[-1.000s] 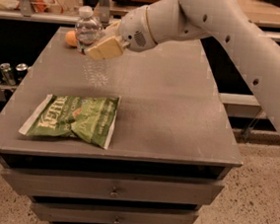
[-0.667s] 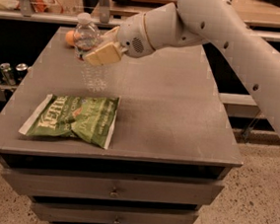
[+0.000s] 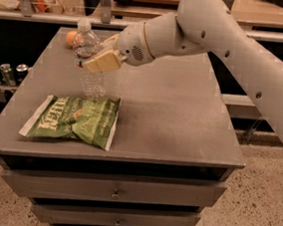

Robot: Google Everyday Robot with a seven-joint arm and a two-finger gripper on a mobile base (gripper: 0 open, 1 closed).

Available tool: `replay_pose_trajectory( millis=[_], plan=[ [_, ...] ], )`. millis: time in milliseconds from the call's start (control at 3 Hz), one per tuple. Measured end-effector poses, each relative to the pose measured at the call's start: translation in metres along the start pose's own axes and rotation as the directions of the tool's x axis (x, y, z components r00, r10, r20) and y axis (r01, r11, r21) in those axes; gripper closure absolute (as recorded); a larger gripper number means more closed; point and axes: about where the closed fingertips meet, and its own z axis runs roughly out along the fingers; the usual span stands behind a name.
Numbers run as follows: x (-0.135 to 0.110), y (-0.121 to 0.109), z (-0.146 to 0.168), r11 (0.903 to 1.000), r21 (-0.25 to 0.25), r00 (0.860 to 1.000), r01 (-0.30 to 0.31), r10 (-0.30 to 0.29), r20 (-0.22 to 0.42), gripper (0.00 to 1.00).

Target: Move water bottle near green jalapeno chip bag

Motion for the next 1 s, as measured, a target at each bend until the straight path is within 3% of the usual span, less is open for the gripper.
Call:
replay_pose_trajectory(
  millis=[333, 1000],
  plan=[
    [0.0061, 0.0010, 0.0024, 0.9999, 0.003, 1.000, -0.016, 0.016, 0.009, 0.84],
    [0.0144, 0.0013, 0.0031, 0.9993, 0.006, 0.999, -0.037, 0.037, 0.031, 0.37]
  ],
)
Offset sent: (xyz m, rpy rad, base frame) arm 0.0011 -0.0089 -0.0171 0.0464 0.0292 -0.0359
